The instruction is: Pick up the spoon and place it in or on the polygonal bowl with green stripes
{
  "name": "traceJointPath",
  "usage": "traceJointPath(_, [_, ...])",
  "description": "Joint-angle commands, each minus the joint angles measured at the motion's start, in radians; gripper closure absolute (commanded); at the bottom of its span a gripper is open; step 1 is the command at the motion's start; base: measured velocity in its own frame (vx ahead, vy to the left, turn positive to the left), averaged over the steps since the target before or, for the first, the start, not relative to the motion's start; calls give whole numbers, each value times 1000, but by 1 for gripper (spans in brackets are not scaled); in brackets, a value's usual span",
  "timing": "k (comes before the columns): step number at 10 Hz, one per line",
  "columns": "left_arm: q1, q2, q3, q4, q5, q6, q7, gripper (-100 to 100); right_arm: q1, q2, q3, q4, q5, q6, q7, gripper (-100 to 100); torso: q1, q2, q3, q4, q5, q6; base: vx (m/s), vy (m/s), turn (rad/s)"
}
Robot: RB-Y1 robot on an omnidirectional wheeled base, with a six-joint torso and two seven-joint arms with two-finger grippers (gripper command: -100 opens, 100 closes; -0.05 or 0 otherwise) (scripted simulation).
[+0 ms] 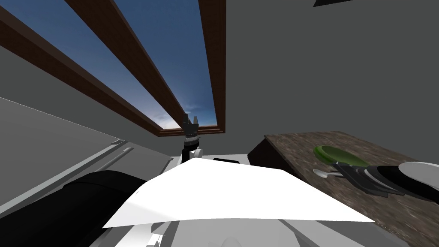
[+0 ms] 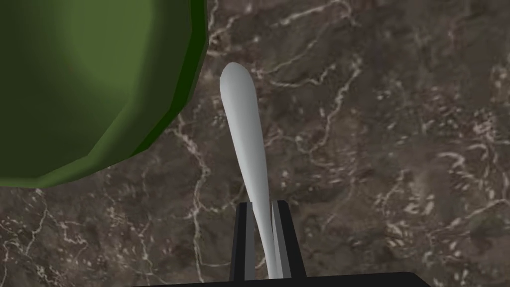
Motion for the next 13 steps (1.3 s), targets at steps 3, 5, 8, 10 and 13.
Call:
traceJointPath(3, [0, 0, 0, 0, 0, 0, 0, 0, -27, -73, -50, -4, -36, -69, -9, 100, -2, -2, -1, 0, 0, 0, -1, -20, -45])
traceJointPath(5, [0, 0, 0, 0, 0, 0, 0, 0, -33, -98, -65, -2, -48, -96, -10, 100, -5, -3, -2, -1, -2, 0, 8, -43, -28])
traceJointPath(8, [0, 0, 0, 0, 0, 0, 0, 0, -36, -150, -99, 0, -74, -151, -13, 100, -9, -4, -2, -1, -2, 0, 18, -94, -32])
traceJointPath(10, [0, 0, 0, 0, 0, 0, 0, 0, -29, -186, -126, -1, -94, -191, -15, 100, -10, -5, -3, -1, -3, 0, 48, -108, -11])
traceJointPath(13, [0, 0, 0, 0, 0, 0, 0, 0, -9, -232, -165, -8, -122, -245, -21, 100, -11, -9, -5, -2, -3, -1, 71, -109, 11])
